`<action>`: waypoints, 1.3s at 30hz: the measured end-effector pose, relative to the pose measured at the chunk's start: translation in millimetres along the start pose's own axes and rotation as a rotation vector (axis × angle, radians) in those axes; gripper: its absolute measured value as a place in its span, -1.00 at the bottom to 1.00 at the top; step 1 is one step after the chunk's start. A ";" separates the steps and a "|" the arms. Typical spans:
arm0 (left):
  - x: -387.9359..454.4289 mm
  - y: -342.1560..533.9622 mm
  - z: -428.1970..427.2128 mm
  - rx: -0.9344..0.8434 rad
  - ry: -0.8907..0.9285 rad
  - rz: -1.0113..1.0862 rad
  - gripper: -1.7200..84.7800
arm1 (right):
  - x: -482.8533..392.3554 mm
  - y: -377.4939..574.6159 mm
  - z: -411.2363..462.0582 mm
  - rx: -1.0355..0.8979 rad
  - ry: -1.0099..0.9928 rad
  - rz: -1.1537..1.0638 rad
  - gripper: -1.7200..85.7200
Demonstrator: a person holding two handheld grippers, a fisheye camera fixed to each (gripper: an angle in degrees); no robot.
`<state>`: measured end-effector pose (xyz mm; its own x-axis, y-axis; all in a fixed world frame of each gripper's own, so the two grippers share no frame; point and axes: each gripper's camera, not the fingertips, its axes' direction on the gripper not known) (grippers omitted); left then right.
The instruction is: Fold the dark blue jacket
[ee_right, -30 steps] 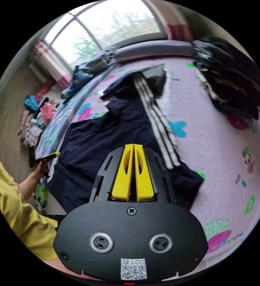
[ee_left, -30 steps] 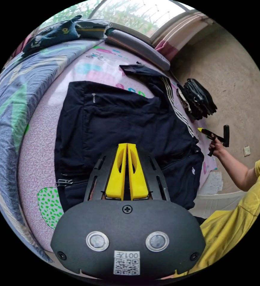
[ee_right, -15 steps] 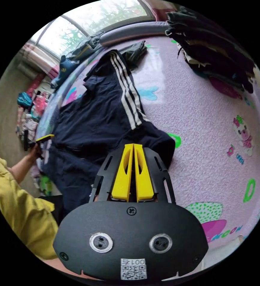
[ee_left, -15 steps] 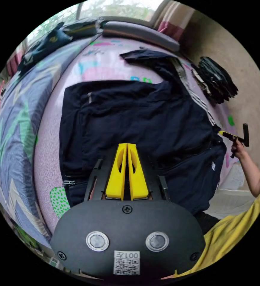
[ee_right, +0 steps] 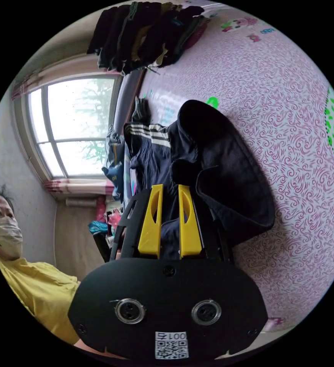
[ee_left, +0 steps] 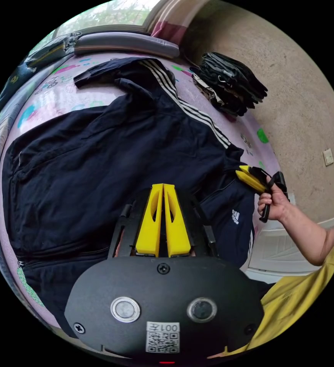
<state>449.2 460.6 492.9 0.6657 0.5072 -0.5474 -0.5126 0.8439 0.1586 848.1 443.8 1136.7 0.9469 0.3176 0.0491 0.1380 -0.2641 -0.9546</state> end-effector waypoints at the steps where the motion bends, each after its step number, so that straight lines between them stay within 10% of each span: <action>1: -2.1 0.1 2.1 0.007 -0.002 -0.007 -0.99 | 5.6 -2.0 6.1 0.013 -0.014 0.006 -0.84; 34: -130.0 39.9 98.7 -0.077 -0.069 -0.105 -0.99 | 9.7 -52.4 89.4 -0.089 0.347 -0.402 -0.88; 39: -138.7 44.5 106.5 -0.087 -0.069 -0.081 -0.99 | 19.1 -69.9 65.0 -0.061 0.145 -0.277 -0.93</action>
<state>391.8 446.5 663.4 0.7410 0.4517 -0.4969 -0.4987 0.8657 0.0432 837.7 527.4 1185.3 0.9016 0.2536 0.3505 0.4099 -0.2413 -0.8797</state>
